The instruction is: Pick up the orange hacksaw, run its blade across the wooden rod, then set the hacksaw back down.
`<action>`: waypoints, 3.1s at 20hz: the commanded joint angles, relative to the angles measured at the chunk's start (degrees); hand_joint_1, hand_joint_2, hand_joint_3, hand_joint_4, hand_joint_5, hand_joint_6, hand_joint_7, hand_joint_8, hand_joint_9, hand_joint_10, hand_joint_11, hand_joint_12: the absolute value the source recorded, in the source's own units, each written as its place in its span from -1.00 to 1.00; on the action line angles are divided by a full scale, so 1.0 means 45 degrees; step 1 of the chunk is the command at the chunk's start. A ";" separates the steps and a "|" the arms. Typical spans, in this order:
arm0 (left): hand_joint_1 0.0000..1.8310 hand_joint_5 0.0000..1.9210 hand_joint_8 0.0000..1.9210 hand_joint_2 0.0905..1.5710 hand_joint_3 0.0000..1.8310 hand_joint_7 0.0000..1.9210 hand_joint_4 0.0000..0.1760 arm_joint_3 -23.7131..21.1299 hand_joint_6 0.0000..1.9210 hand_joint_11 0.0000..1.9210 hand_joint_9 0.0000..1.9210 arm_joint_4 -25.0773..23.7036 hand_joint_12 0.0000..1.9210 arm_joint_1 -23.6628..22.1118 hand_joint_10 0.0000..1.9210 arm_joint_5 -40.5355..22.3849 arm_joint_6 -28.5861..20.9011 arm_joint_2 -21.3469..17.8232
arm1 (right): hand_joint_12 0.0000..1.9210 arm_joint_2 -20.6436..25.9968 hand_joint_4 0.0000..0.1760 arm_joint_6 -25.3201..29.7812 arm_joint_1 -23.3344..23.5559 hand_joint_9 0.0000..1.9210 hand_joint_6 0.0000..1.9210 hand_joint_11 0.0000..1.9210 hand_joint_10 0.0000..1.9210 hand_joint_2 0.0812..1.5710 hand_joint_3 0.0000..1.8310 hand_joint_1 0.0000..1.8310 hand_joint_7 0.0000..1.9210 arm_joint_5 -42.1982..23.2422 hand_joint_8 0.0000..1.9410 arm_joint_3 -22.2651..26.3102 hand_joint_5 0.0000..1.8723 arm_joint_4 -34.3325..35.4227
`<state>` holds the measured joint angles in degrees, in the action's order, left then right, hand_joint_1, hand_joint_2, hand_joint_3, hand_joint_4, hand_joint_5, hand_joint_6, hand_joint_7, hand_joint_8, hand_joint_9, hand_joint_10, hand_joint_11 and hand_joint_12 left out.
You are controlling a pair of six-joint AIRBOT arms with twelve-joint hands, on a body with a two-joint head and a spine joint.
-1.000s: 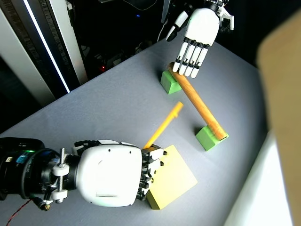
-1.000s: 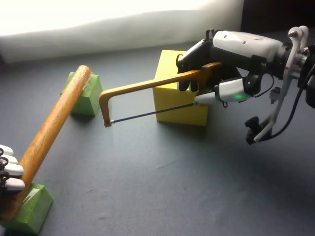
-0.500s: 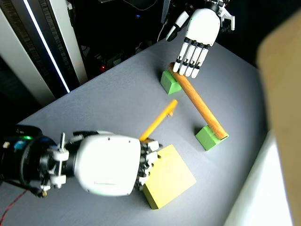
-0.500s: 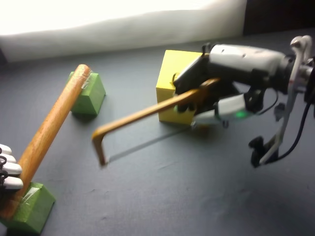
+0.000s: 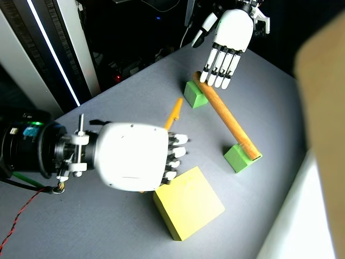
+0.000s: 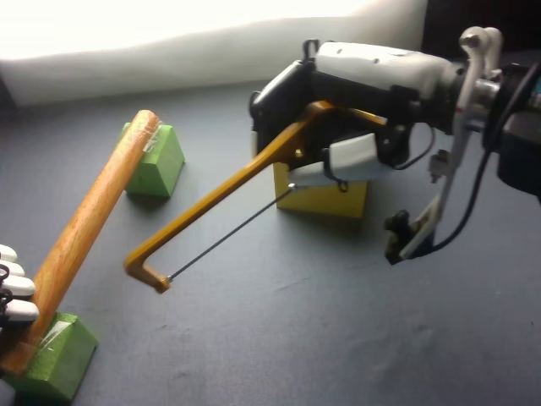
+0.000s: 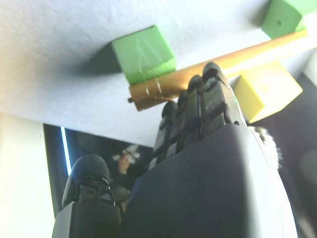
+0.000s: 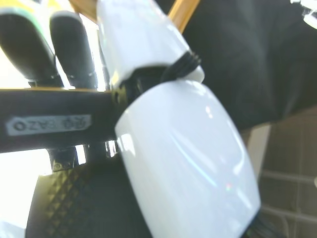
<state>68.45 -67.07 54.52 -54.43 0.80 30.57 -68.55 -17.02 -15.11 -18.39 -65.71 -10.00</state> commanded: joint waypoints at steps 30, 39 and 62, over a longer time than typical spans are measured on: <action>-0.99 -1.00 -1.00 0.56 -1.00 -1.00 -1.00 0.0144 -1.00 -1.00 -1.00 0.0575 -0.94 -0.0029 -1.00 -0.0436 0.0023 0.0018 | 0.25 -0.2958 -1.00 -0.6853 0.0022 0.06 -0.03 0.08 0.26 0.39 -1.00 0.51 -0.03 -0.6533 0.08 -0.0104 -0.08 1.0931; -0.98 -1.00 -1.00 0.55 -1.00 -1.00 -1.00 0.0148 -1.00 -1.00 -0.99 0.0575 -0.87 -0.0029 -1.00 -0.0436 0.0023 0.0018 | 0.26 -0.3317 -1.00 -0.7771 -0.0427 0.08 -0.06 0.08 0.23 0.38 -1.00 0.51 -0.02 -0.7250 0.06 0.0348 -0.06 1.2034; -0.99 -0.99 -1.00 0.55 -0.99 -1.00 -1.00 0.0143 -1.00 -1.00 -0.99 0.0575 -0.88 -0.0025 -1.00 -0.0380 0.0023 0.0022 | 0.26 -0.3906 -1.00 -0.8414 -0.1696 0.08 -0.06 0.07 0.23 0.38 -1.00 0.51 0.00 -0.8061 0.03 0.0949 -0.05 1.2866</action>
<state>68.69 -67.05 54.57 -54.30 0.80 30.61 -86.30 -55.66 -23.18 -50.06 -61.76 51.94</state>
